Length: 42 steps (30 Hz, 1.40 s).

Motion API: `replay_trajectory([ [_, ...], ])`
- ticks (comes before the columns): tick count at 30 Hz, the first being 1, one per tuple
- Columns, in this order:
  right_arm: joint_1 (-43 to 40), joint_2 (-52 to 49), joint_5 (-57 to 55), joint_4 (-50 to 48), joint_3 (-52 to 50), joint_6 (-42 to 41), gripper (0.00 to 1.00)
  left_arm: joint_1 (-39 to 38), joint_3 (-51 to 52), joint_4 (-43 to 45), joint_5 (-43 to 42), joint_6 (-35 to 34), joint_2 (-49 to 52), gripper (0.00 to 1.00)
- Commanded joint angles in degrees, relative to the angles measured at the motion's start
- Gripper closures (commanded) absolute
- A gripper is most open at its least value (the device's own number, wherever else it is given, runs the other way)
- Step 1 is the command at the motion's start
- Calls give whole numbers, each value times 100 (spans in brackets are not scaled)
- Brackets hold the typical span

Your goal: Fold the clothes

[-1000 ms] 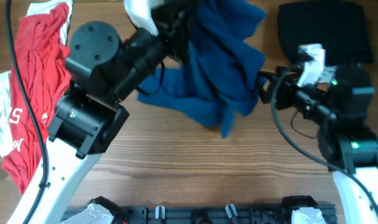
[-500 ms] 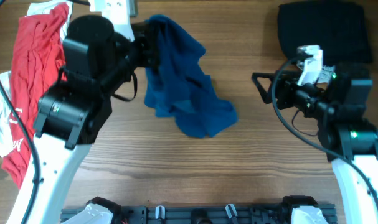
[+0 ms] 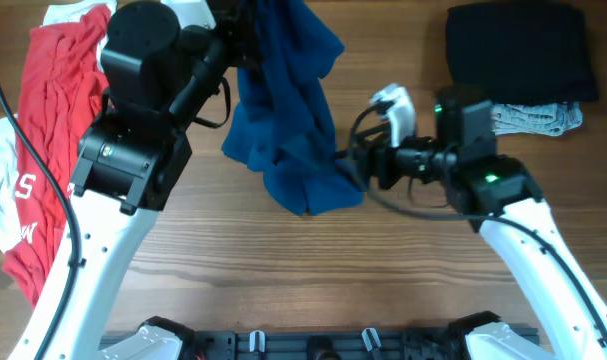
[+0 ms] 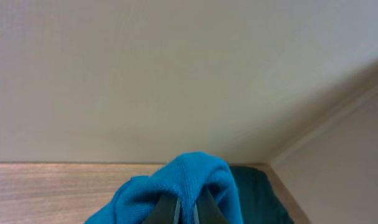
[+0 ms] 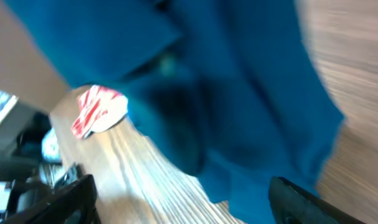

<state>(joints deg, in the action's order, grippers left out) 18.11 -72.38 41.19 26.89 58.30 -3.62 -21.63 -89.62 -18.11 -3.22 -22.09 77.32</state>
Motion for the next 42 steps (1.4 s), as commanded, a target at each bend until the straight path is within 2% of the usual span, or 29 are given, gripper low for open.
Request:
replay_trajectory([
  [1,424,-238,-409,-367,92,313,7,13,-105,212,72,-284,-122,96],
  [12,1458,-1648,-404,-2356,87,4,9,17,-105,225,76,-280,-490,96],
  [15,1585,-1939,-848,-2710,87,-308,17,15,-105,184,74,-280,-542,96],
  [17,1569,-2006,-1154,-2791,87,-446,32,17,-105,111,79,-278,-575,96],
  [18,1541,-2006,-1392,-2785,87,-529,44,17,-105,66,90,-238,-584,96],
  [20,1453,-1919,-1635,-2785,87,-745,76,33,-105,-90,238,-216,-616,96],
  [22,1342,-1716,-1635,-2771,90,-763,88,85,-105,-304,468,-216,-658,96],
  [24,1213,-1403,-1631,-2719,90,-857,95,197,-105,-529,595,-216,-702,96],
  [31,752,216,-1904,-2000,92,-837,96,817,-105,-986,592,-219,-817,96],
  [37,-63,1784,-2339,-1283,173,-684,96,1469,-105,-994,586,-219,-999,96],
  [42,-398,2826,-2367,-555,745,-376,96,1521,-105,-1023,474,-216,-1810,96],
])
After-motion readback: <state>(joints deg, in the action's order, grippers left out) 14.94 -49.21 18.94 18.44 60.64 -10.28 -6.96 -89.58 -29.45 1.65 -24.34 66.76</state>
